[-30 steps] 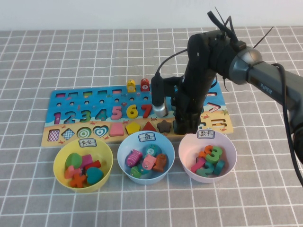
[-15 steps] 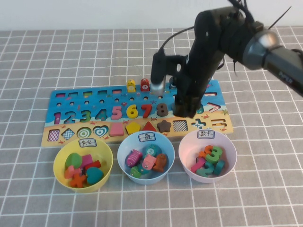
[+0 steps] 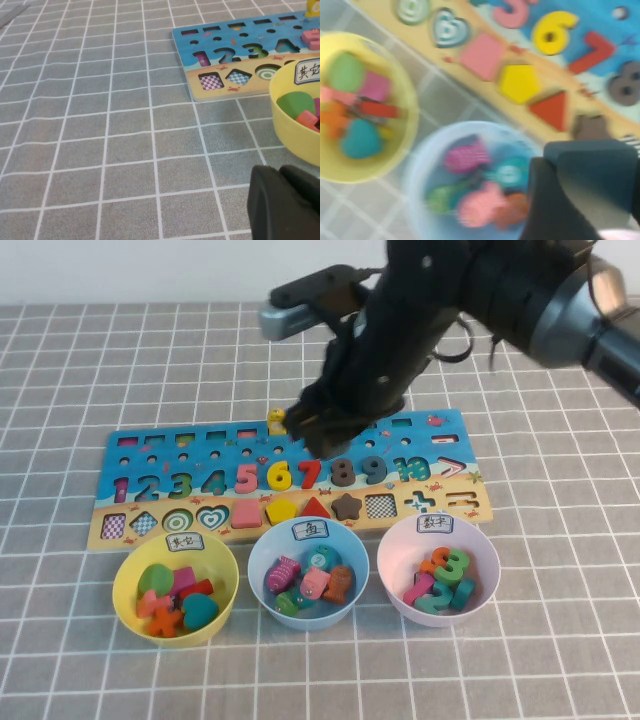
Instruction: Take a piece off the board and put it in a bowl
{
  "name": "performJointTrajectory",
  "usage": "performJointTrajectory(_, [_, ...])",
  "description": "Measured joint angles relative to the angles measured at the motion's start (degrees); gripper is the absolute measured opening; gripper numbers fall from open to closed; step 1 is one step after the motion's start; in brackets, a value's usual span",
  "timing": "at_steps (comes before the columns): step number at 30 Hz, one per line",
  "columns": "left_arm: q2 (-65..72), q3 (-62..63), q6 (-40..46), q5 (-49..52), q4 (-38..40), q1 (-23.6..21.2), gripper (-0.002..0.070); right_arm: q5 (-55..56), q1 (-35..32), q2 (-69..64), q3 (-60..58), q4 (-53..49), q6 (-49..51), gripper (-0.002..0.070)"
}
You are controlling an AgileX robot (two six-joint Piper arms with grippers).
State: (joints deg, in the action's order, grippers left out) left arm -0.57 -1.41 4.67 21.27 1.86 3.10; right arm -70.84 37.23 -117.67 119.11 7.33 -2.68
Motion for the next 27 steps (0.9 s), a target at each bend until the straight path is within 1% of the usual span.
performJointTrajectory(2, [0.0,0.0,0.0,0.0,0.0,0.0,-0.0004,-0.1,2.1,0.4,0.0,-0.6,3.9,0.0293])
performJointTrajectory(4, [0.0,0.0,0.0,0.0,0.0,0.0,-0.0004,-0.1,4.3,0.6,-0.2,-0.8,5.5,0.0293])
performJointTrajectory(10, [0.0,0.0,0.0,0.0,0.0,0.0,-0.0004,1.3,10.1,2.9,-6.2,-0.9,6.7,0.0293])
performJointTrajectory(14, [0.0,0.0,0.0,0.0,0.0,0.0,-0.0004,9.8,14.4,5.2,-12.6,-1.0,6.7,0.0293])
performJointTrajectory(19, [0.0,0.0,0.0,0.0,0.0,0.0,-0.0004,19.7,18.1,6.0,-18.7,-0.7,6.7,0.0293])
performJointTrajectory(23, [0.0,0.0,0.0,0.0,0.0,0.0,-0.0004,25.3,19.7,6.0,-20.7,-0.7,6.8,0.0293])
performJointTrajectory(27, [0.0,0.0,0.0,0.0,0.0,0.0,-0.0004,28.7,21.0,5.7,-21.1,-0.8,6.9,0.0293])
